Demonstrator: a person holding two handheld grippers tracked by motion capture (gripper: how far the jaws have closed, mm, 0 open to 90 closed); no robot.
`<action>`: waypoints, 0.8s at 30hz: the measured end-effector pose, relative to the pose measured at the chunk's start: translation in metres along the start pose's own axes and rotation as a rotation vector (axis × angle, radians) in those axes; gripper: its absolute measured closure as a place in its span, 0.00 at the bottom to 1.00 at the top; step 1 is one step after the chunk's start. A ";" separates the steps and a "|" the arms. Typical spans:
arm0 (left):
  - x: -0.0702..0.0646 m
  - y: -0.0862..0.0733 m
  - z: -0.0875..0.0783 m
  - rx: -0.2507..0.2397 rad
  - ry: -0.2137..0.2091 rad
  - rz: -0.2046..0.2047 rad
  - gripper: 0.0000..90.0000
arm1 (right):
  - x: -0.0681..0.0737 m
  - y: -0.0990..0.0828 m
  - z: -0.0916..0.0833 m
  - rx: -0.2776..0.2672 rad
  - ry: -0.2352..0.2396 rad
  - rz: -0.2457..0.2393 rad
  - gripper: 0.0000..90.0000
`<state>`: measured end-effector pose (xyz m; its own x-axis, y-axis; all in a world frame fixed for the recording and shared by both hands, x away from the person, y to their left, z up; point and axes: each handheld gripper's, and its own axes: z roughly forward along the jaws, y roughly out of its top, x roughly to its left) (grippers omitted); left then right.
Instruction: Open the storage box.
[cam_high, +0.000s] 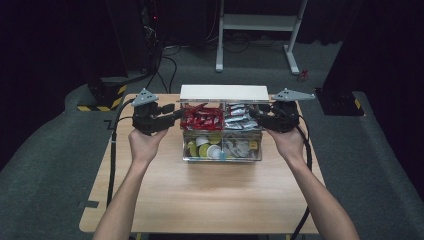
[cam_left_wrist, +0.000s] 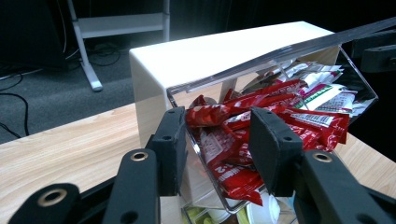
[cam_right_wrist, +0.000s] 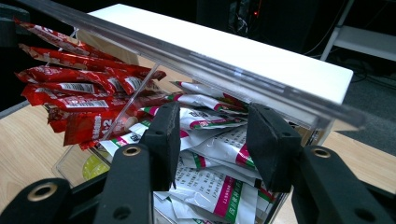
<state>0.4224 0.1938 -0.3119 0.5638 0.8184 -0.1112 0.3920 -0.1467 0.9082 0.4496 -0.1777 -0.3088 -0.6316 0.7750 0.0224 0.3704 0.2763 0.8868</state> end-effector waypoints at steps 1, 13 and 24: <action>-0.001 0.000 0.001 0.002 0.002 0.004 0.63 | 0.000 0.000 0.000 0.000 0.001 0.000 0.61; -0.011 0.003 0.015 0.032 0.021 0.030 0.69 | 0.000 -0.001 0.001 -0.002 0.000 0.000 0.61; -0.009 0.010 0.011 0.021 0.037 0.029 0.84 | 0.000 -0.002 0.002 -0.007 -0.001 -0.005 0.61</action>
<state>0.4289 0.1790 -0.3064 0.5476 0.8338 -0.0698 0.3913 -0.1815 0.9022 0.4497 -0.1772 -0.3113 -0.6325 0.7744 0.0177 0.3624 0.2756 0.8904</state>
